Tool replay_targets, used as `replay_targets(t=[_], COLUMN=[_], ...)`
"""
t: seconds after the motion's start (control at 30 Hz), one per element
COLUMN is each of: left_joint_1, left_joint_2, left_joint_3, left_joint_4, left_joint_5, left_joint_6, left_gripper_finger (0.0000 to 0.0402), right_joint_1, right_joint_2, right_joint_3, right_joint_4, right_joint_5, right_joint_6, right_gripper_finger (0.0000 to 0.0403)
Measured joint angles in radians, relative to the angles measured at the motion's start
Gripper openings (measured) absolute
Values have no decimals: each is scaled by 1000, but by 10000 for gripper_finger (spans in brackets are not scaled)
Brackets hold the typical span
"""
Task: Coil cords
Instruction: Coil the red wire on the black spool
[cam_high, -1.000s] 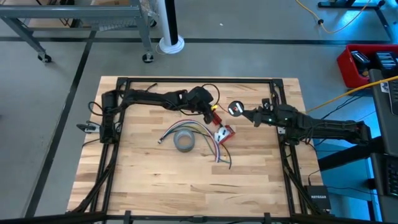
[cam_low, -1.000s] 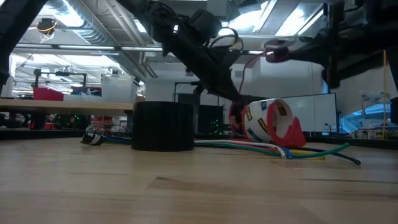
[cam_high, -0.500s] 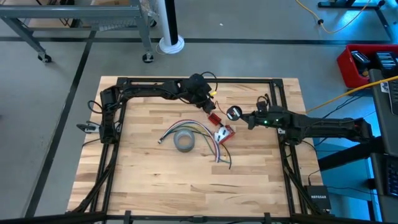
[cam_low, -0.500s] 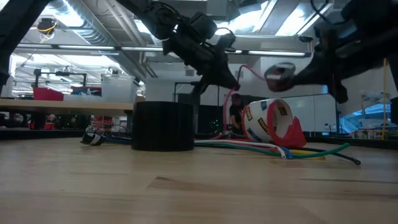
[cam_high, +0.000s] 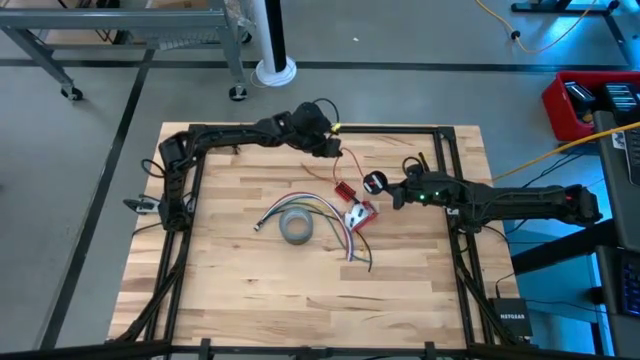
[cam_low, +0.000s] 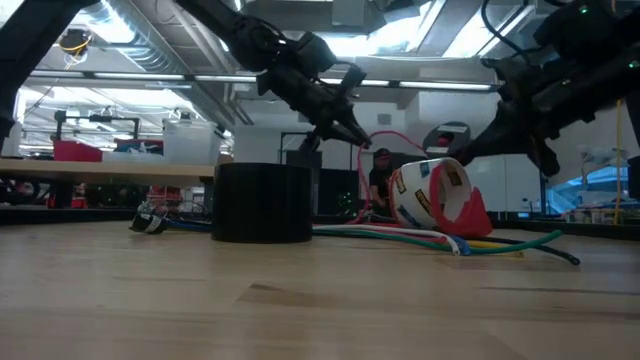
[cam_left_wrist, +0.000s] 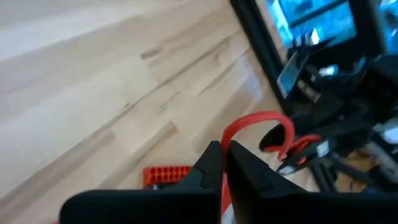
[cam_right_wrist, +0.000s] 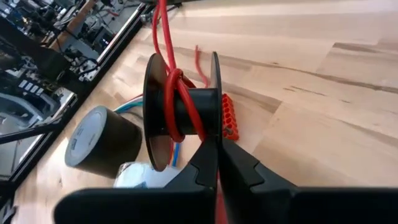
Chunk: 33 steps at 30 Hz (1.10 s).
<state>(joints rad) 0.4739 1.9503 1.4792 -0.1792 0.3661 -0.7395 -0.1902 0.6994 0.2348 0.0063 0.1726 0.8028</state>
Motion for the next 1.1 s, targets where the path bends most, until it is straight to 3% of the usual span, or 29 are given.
replay_targets(t=[0.27, 0.83, 1.1], left_joint_1=[4, -31, -45], left_joint_2=[10, 57, 57], left_joint_3=[0, 12, 26], left_joint_4=[92, 307, 294], left_joint_5=[-2, 100, 123], left_joint_6=[-75, -172, -140], left_gripper_finger=[0, 0, 0], right_joint_1=[0, 0, 0], right_joint_2=[61, 460, 511], right_joint_3=[97, 356, 417], right_joint_4=[-134, -281, -292], right_joint_5=[108, 343, 352], right_joint_6=[-64, -209, -206], right_gripper_finger=[5, 3, 3])
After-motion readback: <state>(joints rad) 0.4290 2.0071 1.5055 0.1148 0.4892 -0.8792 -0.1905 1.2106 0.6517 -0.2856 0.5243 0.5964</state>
